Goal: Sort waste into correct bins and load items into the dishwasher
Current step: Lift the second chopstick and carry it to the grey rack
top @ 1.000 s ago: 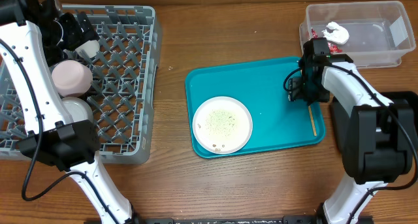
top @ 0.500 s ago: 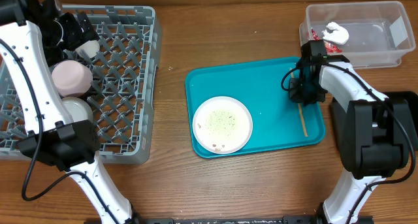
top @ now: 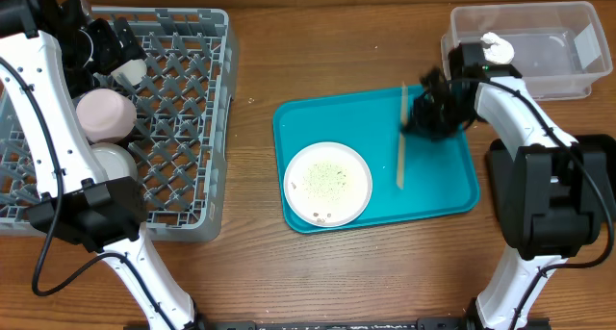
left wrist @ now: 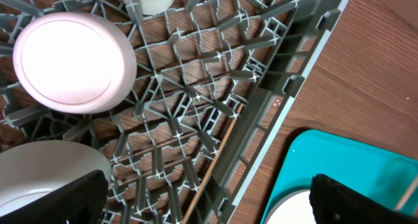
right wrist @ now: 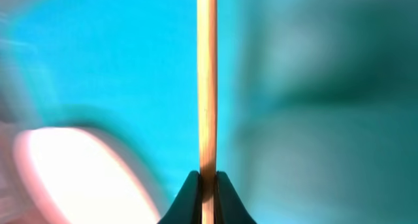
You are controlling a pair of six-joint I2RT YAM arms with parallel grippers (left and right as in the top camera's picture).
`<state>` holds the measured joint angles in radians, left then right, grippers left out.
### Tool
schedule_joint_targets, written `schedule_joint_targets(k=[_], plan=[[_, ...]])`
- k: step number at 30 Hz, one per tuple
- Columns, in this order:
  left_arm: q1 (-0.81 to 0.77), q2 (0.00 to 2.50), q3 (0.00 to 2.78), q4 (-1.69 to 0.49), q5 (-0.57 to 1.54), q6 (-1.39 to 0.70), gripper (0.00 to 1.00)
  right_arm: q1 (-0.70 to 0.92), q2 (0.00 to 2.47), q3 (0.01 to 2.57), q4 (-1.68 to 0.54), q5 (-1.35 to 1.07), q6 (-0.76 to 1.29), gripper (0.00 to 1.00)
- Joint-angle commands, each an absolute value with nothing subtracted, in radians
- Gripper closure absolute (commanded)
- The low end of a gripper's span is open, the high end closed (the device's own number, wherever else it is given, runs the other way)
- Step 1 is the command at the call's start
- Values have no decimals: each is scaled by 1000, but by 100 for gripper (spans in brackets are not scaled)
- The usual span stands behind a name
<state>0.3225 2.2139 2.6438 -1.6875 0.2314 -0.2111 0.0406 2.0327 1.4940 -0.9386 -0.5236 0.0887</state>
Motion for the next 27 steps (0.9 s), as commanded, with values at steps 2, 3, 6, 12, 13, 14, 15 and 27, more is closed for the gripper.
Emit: schedule_joint_targets(k=[2,3,6,12,13,14,15,27], plan=[[325,2182,2645,-1689,229,-222,0,96,1963,1556,-728,-1172,274,96],[325,2182,2645,-1690,229,-222,0,120,1964,1556,-664,-1183,358,96],[325,2182,2645,-1689,229,-221,0,215,1964,1556,-502,-1135,529,96],[325,2182,2645,-1690,229,-222,0,442,1964,1556,-233,-869,807,96],[325,2182,2645,-1689,229,-222,0,508,1964,1556,-176,-774,864,96],[325,2182,2645,-1690,229,-222,0,547,1964,1556,-146,-721,890,96],[325,2182,2645,-1689,229,-221,0,582,1966,1556,-121,-679,906,96],[325,2182,2645,-1689,229,-222,0,823,2087,1556,187,-478,1027,96]])
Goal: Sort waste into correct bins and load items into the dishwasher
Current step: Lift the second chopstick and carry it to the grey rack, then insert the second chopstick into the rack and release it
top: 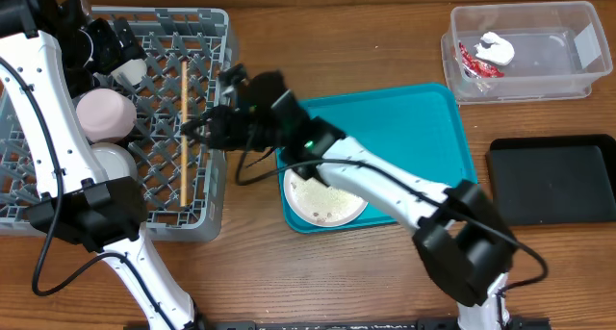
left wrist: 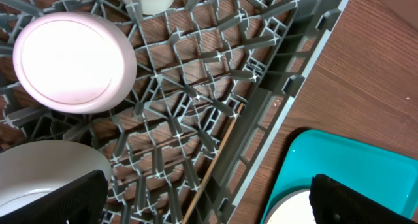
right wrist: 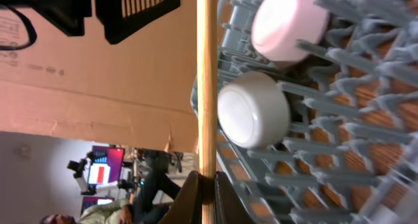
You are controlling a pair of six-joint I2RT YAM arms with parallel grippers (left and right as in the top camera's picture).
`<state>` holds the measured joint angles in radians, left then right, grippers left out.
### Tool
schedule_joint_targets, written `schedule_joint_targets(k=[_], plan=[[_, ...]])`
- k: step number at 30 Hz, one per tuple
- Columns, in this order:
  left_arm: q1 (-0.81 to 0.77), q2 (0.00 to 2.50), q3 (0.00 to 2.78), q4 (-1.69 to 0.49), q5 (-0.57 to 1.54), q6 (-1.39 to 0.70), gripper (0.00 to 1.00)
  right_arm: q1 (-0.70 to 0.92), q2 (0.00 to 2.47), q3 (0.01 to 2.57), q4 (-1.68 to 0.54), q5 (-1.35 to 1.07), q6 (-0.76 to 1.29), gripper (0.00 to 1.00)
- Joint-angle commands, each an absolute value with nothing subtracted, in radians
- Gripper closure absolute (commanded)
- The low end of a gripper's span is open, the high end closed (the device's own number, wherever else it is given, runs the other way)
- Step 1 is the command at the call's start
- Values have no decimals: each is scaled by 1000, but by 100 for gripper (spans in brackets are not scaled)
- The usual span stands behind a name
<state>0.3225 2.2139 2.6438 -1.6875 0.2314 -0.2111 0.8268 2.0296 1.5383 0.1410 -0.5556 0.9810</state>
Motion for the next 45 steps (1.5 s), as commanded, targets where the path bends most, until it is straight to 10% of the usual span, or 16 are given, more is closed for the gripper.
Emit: schedule_joint_targets(k=[1,45], plan=[[325,2182,2645,-1689,229,-222,0,823,2098,1556,207,-471,1038,96],[327,2182,2645,-1689,229,-222,0,869,2210,1556,171,-450,1008,96]])
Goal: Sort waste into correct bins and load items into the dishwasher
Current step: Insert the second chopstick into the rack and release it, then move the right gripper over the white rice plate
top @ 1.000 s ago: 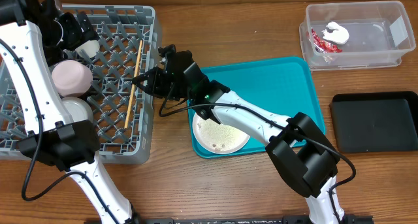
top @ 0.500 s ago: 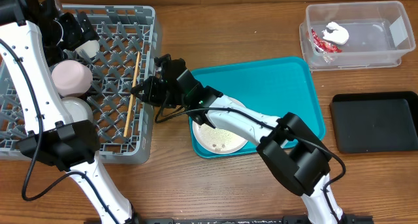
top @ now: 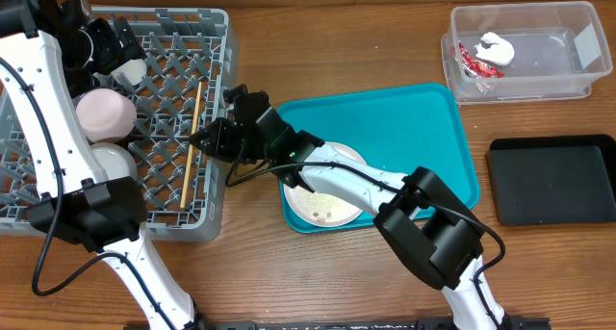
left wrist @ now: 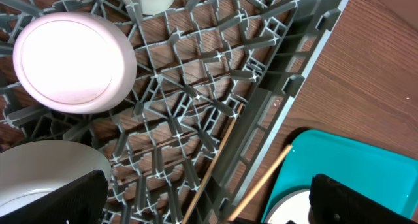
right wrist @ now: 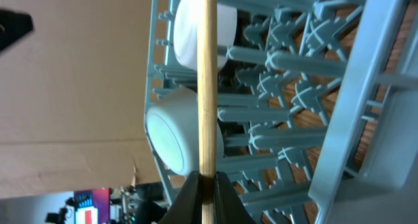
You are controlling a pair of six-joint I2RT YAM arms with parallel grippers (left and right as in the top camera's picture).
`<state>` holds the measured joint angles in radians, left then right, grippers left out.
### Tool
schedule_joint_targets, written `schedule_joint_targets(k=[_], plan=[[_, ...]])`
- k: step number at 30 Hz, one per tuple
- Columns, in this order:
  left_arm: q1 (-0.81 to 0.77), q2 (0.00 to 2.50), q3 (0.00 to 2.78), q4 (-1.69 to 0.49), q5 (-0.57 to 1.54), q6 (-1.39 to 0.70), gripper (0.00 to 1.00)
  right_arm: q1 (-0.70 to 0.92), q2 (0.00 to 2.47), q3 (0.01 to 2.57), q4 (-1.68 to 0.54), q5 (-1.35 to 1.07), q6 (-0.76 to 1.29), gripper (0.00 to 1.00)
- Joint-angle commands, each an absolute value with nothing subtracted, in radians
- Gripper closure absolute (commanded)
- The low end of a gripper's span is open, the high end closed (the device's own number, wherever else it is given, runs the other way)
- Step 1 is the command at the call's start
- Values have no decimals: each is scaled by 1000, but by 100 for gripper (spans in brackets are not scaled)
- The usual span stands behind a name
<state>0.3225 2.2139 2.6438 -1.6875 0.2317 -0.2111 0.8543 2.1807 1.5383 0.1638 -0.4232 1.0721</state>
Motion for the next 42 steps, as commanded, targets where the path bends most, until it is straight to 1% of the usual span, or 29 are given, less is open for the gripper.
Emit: schedule_joint_targets(k=[1,3,7,10,12,14,16,18,23,27,28,29,30,33,36,39,41,42], plan=[[327,2182,2645,-1689,229,-222,0,872,2215,1556,170,-459,977,96],[327,2182,2645,-1689,229,-222,0,881,2225,1556,162,-468,936,96],[327,2182,2645,-1690,229,-222,0,883,2232,1556,148,-455,934,96],[327,2182,2645,-1689,229,-221,0,870,2232,1556,147,-453,934,92],[327,2182,2645,-1689,229,-222,0,869,2233,1556,142,-455,934,86],[327,2182,2645,-1689,229,-222,0,869,2232,1556,141,-454,934,73],[327,2182,2645,-1689,229,-222,0,869,2232,1556,141,-454,934,62],[327,2182,2645,-1690,229,-222,0,869,2232,1556,143,-461,933,59],[327,2182,2645,-1689,229,-222,0,862,2220,1567,148,-476,907,58],[327,2182,2645,-1689,229,-222,0,819,2140,1568,110,-472,857,44],[327,2182,2645,-1689,229,-222,0,810,2123,1568,92,-471,838,39],[327,2182,2645,-1689,229,-222,0,793,2087,1568,46,-461,809,28],[327,2182,2645,-1689,229,-222,0,780,2061,1568,0,-440,798,26],[327,2182,2645,-1689,229,-222,0,739,1991,1568,-149,-353,767,26],[327,2182,2645,-1690,229,-222,0,699,1914,1568,-340,-192,701,25],[327,2182,2645,-1690,229,-222,0,665,1849,1568,-533,-7,659,22],[327,2182,2645,-1690,229,-222,0,638,1818,1568,-637,64,641,17],[327,2182,2645,-1689,229,-221,0,622,1805,1568,-686,92,640,13]])
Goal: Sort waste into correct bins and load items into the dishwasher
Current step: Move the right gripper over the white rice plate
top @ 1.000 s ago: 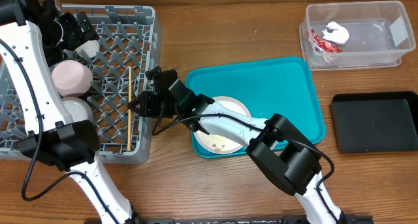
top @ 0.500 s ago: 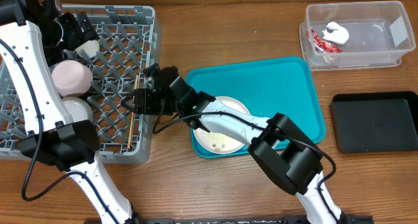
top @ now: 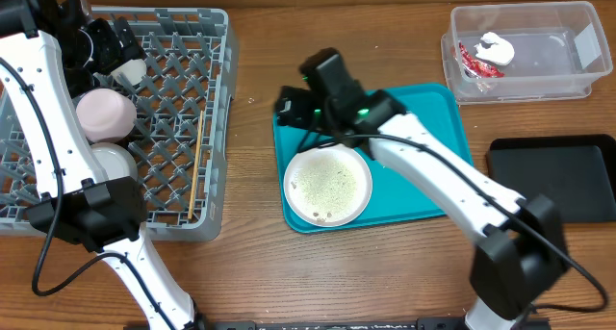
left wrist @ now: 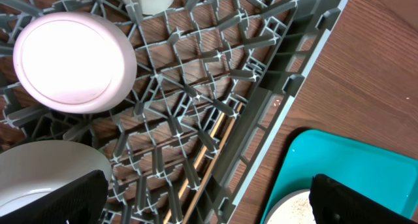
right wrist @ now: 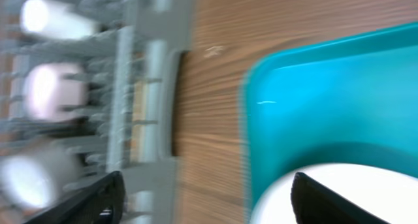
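Observation:
Two wooden chopsticks lie side by side in the grey dish rack, near its right wall; in the left wrist view the chopsticks show through the grid. A white plate speckled with crumbs sits on the teal tray. My right gripper hovers open over the tray's far left corner; the right wrist view is blurred, and the right gripper holds nothing. My left gripper hangs open over the rack's far left, and in its wrist view the left gripper is empty.
In the rack stand a pink bowl, a white bowl and a white cup. A clear bin at the far right holds white and red scraps. A black bin sits at the right edge.
My right gripper was shut on a chopstick at the rack's right side. Now that chopstick lies in the rack beside the other one, and the gripper is open, back over the tray's corner.
My right gripper was shut on a chopstick on the teal tray. Then it held the stick over the rack, then lower at the rack's right side. Now the stick rests in the rack and the gripper is open. The left arm stayed still throughout.

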You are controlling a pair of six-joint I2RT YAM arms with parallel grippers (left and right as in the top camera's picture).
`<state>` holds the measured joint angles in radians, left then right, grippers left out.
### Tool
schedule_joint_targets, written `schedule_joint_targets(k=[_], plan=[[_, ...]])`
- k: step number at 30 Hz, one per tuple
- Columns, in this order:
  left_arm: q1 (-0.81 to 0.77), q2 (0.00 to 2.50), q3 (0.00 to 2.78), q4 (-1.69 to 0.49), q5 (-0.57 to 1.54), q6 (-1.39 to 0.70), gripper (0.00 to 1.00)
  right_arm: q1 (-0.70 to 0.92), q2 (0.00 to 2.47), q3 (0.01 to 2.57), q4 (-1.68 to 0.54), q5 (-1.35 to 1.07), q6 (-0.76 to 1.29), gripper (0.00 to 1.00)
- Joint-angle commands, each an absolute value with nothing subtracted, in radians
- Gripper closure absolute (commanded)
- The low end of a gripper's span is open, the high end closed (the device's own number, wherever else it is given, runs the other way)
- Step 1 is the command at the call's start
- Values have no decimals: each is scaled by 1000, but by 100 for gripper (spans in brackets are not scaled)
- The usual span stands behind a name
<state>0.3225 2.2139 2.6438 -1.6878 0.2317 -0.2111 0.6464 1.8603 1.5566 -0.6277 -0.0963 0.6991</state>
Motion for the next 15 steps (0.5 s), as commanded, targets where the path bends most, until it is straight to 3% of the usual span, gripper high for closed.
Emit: schedule_joint_targets(k=[1,3,8,15], plan=[[327,2182,2645,-1690,229,-222,0,597,1789,1568,-753,126,638,6],[327,2182,2645,-1690,229,-222,0,564,1778,1568,-817,142,638,1],[327,2182,2645,-1689,229,-222,0,470,1777,1568,-910,117,639,0],[327,2182,2645,-1689,229,-222,0,429,1777,1568,-950,-245,638,0]])
